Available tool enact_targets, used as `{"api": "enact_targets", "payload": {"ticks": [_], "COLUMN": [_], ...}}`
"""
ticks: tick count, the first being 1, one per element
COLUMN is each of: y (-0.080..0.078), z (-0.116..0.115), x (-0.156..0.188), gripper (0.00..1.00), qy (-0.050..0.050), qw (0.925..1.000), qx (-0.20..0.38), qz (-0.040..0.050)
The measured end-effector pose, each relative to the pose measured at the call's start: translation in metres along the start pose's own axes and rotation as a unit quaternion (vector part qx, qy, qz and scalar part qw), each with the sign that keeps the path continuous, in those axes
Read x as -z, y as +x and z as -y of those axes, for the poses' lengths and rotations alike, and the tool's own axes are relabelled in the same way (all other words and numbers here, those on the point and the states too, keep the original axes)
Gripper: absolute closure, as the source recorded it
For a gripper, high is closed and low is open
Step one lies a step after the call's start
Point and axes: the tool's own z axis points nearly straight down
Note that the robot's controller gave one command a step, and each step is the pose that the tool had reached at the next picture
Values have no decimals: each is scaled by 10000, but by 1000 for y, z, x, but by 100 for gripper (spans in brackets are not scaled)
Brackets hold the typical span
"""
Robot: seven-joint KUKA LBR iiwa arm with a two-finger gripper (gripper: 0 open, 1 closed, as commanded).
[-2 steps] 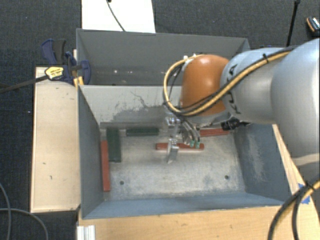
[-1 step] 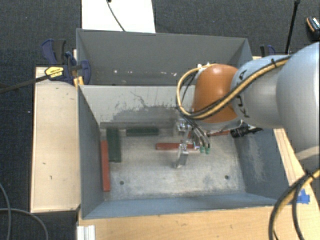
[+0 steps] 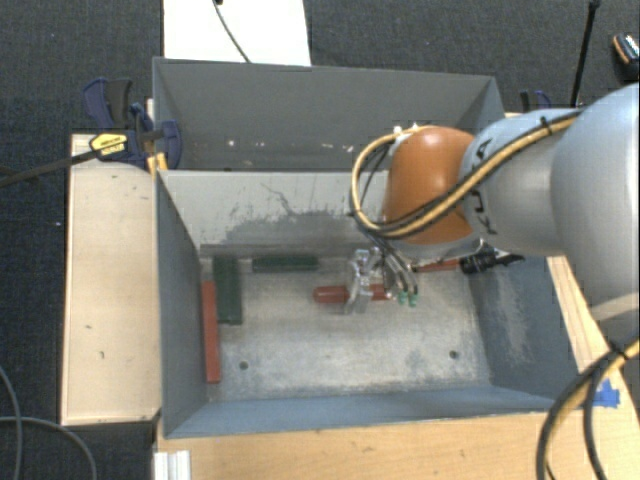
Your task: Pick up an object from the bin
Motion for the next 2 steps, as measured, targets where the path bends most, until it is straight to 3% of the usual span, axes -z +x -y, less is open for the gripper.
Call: {"api": "enact_targets", "payload": {"ticks": [1,2], "y": [12,6], "z": [14,20], "x": [117,163], "gripper": [100,100], "qy": [0,-1], "qw": [10000,10000], "qx": [59,-34], "qz": [37,27]}}
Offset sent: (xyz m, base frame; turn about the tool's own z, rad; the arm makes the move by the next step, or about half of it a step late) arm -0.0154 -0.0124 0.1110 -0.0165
